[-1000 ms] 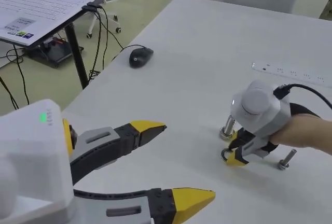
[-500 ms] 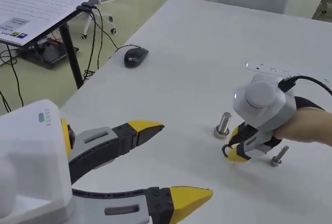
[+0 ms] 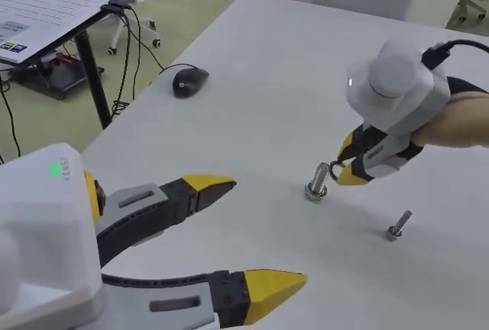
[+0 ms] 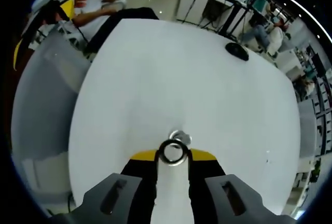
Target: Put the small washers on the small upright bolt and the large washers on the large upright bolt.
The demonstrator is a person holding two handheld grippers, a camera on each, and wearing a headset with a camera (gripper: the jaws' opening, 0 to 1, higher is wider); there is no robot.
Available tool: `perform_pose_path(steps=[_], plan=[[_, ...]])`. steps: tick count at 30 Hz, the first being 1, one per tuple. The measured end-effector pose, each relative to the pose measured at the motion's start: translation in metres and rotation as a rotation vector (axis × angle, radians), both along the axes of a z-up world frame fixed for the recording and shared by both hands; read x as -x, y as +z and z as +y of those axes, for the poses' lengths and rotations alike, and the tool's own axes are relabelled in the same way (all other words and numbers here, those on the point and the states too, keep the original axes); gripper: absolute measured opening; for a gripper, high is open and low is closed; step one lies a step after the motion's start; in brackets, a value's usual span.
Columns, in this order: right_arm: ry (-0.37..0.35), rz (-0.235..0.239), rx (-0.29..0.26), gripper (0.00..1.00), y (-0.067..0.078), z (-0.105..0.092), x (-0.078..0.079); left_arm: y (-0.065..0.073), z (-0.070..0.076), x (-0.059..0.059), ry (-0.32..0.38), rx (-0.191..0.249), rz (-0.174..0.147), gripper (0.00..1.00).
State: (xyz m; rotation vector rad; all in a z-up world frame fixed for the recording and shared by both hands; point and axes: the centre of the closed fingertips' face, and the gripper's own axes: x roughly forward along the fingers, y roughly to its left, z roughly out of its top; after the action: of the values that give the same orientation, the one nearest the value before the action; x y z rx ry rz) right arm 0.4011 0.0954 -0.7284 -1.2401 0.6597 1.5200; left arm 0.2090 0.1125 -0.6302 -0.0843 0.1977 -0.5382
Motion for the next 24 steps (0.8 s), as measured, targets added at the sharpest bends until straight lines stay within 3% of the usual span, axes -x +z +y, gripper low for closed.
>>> perform_pose_path(steps=[7,16,24], plan=[[0.023,0.005,0.039,0.22,-0.016,0.014,-0.006,-0.003,0.008,0.001,0.021,0.002,0.008,0.62],[0.020,0.002,0.077,0.22,-0.034,0.011,-0.019,-0.008,0.016,0.000,0.048,0.015,0.023,0.62],[0.021,0.029,0.100,0.22,-0.053,0.012,-0.022,-0.008,0.014,-0.005,0.043,0.018,0.025,0.62]])
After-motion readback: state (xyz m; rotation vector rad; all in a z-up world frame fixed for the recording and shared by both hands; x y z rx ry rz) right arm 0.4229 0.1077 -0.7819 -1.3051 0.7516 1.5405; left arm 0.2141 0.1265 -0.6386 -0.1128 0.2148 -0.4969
